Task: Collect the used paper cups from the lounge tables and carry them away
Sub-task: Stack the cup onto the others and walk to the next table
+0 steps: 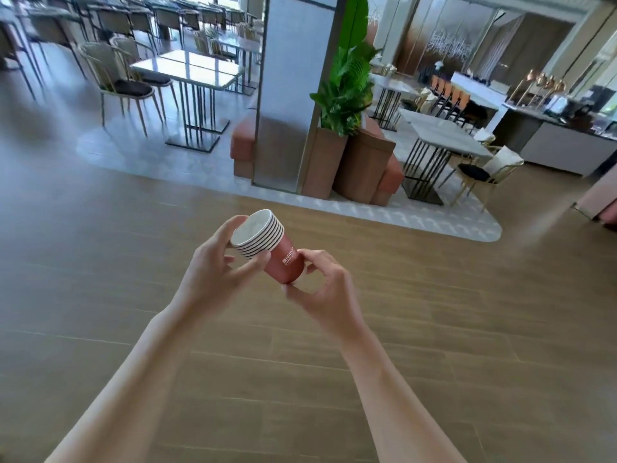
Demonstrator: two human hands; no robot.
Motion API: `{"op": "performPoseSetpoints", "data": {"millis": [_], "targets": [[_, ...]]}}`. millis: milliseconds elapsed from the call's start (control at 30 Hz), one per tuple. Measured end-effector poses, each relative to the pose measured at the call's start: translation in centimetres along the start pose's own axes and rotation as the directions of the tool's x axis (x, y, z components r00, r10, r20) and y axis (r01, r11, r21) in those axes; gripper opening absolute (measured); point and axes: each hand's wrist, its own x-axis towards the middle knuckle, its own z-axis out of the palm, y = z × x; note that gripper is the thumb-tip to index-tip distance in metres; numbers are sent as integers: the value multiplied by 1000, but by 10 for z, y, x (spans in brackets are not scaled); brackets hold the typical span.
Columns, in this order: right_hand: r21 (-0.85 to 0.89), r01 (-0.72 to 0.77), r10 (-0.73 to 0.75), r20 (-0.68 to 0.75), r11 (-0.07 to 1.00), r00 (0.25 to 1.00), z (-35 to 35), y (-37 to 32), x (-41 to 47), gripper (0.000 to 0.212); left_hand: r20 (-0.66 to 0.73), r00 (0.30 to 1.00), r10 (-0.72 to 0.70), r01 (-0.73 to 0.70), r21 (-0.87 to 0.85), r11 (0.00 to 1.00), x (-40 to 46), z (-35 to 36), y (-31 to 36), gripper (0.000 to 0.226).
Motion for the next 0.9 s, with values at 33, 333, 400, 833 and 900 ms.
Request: {"op": "performPoseSetpoints", "data": {"millis": [33, 333, 400, 833, 900], "targets": [[7, 18, -18, 19, 1000, 1000, 17, -7, 14, 58, -36, 999, -7, 7, 2, 1000, 7, -16, -8, 78], [147, 186, -225, 328, 971, 917, 185, -52, 102, 56, -421, 895, -147, 199, 82, 976, 16, -160, -72, 79], [199, 208, -270, 377, 958, 886, 220, -66, 116, 56, -494, 850, -183, 261, 92, 961, 13, -189, -78, 83], [524, 236, -542, 566, 818, 622, 416, -96, 224, 50, -826, 511, -240, 408, -12, 913, 53, -284, -133, 85], [542, 224, -552, 575, 810, 604, 431, -90, 251, 49, -842, 485, -238, 433, -5, 901, 77, -284, -141, 85]]}}
